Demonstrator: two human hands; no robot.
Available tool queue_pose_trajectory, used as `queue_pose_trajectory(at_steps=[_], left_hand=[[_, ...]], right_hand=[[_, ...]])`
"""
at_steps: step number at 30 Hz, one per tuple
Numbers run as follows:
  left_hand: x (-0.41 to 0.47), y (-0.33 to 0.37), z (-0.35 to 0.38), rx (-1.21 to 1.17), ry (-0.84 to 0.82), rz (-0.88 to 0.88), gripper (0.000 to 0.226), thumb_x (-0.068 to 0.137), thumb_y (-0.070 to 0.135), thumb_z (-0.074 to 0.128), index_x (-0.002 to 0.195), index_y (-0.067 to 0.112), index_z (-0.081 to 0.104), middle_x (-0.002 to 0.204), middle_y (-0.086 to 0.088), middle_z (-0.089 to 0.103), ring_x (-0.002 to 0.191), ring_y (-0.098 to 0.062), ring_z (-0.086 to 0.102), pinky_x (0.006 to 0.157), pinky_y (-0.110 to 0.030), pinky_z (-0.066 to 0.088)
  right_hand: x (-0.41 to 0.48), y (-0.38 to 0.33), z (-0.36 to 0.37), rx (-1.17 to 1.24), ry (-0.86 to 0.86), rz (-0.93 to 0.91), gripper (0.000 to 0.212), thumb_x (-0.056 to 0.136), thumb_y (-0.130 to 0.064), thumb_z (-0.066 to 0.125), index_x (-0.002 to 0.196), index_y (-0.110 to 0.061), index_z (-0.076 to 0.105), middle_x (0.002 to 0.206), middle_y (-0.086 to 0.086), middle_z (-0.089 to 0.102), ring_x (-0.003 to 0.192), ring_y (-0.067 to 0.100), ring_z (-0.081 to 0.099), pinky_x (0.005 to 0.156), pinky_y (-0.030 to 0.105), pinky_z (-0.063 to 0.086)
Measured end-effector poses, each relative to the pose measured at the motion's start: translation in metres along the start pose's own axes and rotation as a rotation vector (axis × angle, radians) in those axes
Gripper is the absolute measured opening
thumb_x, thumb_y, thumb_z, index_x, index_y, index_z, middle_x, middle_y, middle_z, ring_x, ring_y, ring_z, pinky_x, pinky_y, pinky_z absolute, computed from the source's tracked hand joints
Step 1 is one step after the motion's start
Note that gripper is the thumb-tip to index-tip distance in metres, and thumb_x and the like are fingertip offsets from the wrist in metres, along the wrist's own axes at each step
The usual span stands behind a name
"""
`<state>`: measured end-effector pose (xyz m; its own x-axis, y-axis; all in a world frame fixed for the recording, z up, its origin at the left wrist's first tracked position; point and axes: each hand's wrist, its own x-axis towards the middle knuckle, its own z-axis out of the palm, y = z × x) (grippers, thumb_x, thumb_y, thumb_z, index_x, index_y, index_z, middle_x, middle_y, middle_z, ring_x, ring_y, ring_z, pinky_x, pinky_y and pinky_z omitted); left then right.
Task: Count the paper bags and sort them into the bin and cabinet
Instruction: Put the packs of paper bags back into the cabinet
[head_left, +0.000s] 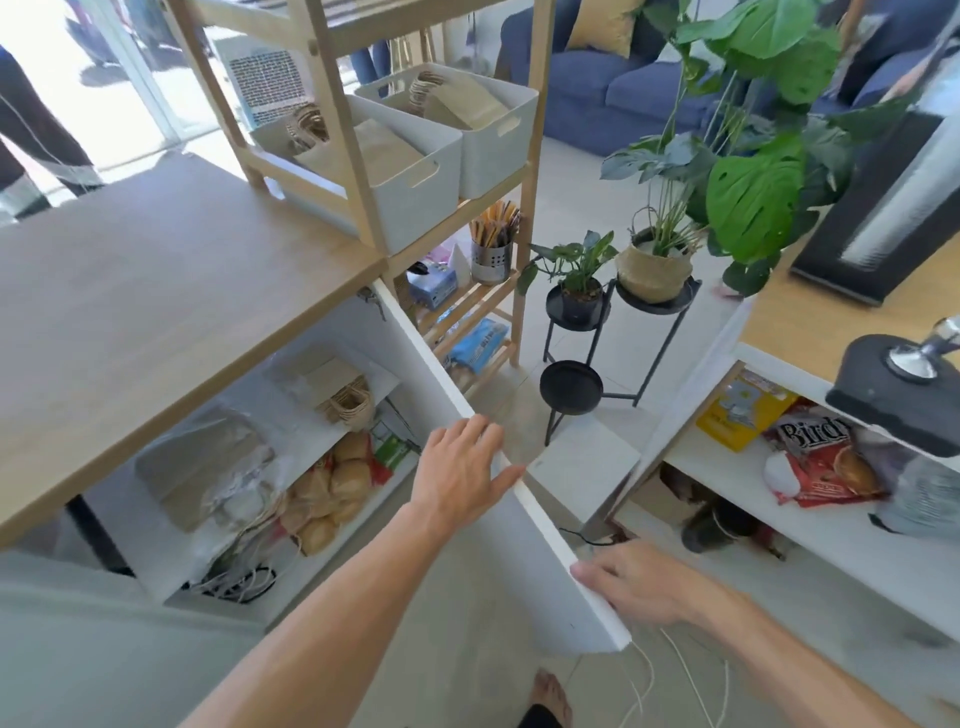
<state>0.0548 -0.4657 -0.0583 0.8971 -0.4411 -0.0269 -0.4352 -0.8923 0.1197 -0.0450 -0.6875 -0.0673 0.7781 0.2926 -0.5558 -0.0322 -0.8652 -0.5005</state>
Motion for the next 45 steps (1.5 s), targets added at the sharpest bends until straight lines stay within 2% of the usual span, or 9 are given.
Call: queue_pose_trajectory(at_steps=[2,5,11,15,20,23,29,35,45], left_hand=[[-0.013,-0.016,-0.001,0.012,-0.001,0.030,0.050,0.093,0.065,0.035,0.116,0.023,0.050,0.122,0.005,0.052,0.117,-0.017,0.048,0.097,-0.031,0.036],[-0.031,-0.038,-0.004,-0.007,0.004,0.073,0.050,0.093,0.063,0.038,0.117,0.021,0.051,0.124,0.003,0.054,0.121,-0.018,0.048,0.099,-0.032,0.036],[-0.070,-0.081,-0.005,-0.074,-0.005,0.091,0.048,0.094,0.057,0.041,0.123,0.021,0.053,0.138,0.003,0.052,0.131,-0.019,0.046,0.106,-0.034,0.034],[-0.094,-0.114,-0.004,-0.088,0.020,0.080,0.043,0.096,0.049,0.045,0.127,0.022,0.054,0.145,0.005,0.050,0.133,-0.020,0.046,0.107,-0.036,0.034],[-0.121,-0.153,-0.008,-0.088,0.058,0.059,0.041,0.097,0.045,0.045,0.130,0.023,0.054,0.145,0.007,0.051,0.131,-0.021,0.047,0.107,-0.039,0.035],[-0.144,-0.186,-0.011,-0.137,0.116,-0.102,0.044,0.098,0.046,0.041,0.133,0.022,0.054,0.144,0.003,0.053,0.134,-0.022,0.045,0.110,-0.039,0.033],[-0.195,-0.258,-0.025,-0.115,0.141,-0.405,0.061,0.095,0.056,0.018,0.143,0.028,0.043,0.153,0.007,0.040,0.144,-0.016,0.031,0.117,-0.039,0.019],[-0.237,-0.315,-0.030,-0.121,0.228,-0.713,0.077,0.085,0.062,0.007,0.148,0.029,0.036,0.158,0.007,0.030,0.147,-0.014,0.022,0.119,-0.039,0.008],[-0.290,-0.365,-0.022,-0.078,0.300,-1.127,0.080,0.085,0.063,0.007,0.153,0.025,0.024,0.162,0.000,0.020,0.150,-0.022,0.013,0.116,-0.057,-0.005]], right_hand=[[0.002,-0.015,0.015,0.015,-0.033,-0.018,0.070,0.078,-0.081,0.025,0.058,-0.014,0.035,0.058,-0.001,0.039,0.056,0.015,0.038,0.058,0.034,0.028],[0.005,-0.045,0.032,0.044,-0.103,-0.030,0.065,0.085,-0.072,0.029,0.054,-0.018,0.049,0.055,-0.005,0.051,0.052,0.010,0.046,0.062,0.033,0.041],[0.020,-0.112,0.058,0.084,-0.267,-0.069,0.055,0.095,-0.060,0.035,0.057,-0.026,0.058,0.063,-0.016,0.061,0.064,-0.005,0.055,0.069,0.013,0.039],[0.045,-0.153,0.081,0.084,-0.408,-0.088,0.058,0.090,-0.066,0.032,0.059,-0.028,0.063,0.074,-0.018,0.068,0.085,0.001,0.062,0.096,0.023,0.041],[0.076,-0.199,0.110,0.128,-0.472,-0.132,0.051,0.090,-0.064,0.034,0.060,-0.039,0.067,0.084,-0.018,0.071,0.095,-0.002,0.062,0.103,0.024,0.037],[0.096,-0.225,0.127,0.143,-0.500,-0.176,0.053,0.086,-0.069,0.033,0.065,-0.036,0.069,0.082,-0.018,0.072,0.091,-0.003,0.063,0.098,0.024,0.041],[0.125,-0.276,0.137,0.236,-0.582,-0.215,0.052,0.103,-0.043,0.031,0.068,-0.026,0.067,0.077,-0.013,0.071,0.073,-0.007,0.063,0.072,0.011,0.045],[0.150,-0.315,0.150,0.258,-0.593,-0.213,0.053,0.103,-0.043,0.030,0.075,-0.021,0.069,0.091,-0.001,0.072,0.078,0.002,0.064,0.078,0.020,0.048],[0.192,-0.394,0.165,0.402,-0.536,-0.163,0.055,0.101,-0.047,0.031,0.074,-0.020,0.070,0.078,-0.011,0.070,0.081,0.010,0.063,0.081,0.025,0.046]])
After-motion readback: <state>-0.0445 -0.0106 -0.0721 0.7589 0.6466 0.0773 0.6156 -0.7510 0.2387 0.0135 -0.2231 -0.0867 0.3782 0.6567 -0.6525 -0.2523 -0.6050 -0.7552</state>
